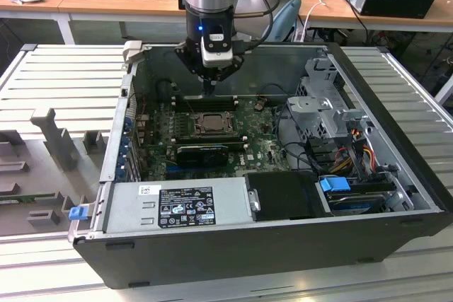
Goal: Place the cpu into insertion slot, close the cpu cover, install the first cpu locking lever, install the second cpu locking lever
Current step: 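Install the first cpu locking lever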
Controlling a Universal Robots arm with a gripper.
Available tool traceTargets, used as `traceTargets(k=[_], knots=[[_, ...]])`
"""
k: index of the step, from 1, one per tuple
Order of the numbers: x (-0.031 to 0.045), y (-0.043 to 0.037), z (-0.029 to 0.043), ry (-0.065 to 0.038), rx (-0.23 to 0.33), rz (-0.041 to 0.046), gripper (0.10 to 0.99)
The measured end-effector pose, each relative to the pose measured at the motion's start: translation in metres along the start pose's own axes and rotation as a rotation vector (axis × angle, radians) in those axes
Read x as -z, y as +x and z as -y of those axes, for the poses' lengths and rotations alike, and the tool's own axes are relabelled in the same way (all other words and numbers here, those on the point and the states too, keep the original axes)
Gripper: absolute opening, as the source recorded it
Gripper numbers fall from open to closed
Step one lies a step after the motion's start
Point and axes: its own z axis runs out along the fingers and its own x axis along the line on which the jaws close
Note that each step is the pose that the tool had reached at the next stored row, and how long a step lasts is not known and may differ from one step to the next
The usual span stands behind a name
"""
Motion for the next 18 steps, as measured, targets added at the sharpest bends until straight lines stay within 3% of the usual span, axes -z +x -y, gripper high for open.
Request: traceTargets(k=[5,9,11,18], knots=[[0.0000,0.0000,0.0000,0.000,0.044,-0.0023,0.106],[0.0000,0.0000,0.0000,0.000,0.128,-0.0063,0.106],[-0.0001,0.0000,0.0000,0.000,0.215,-0.0104,0.106],[-0.0004,0.0000,0.0000,0.000,0.379,-0.0188,0.106]])
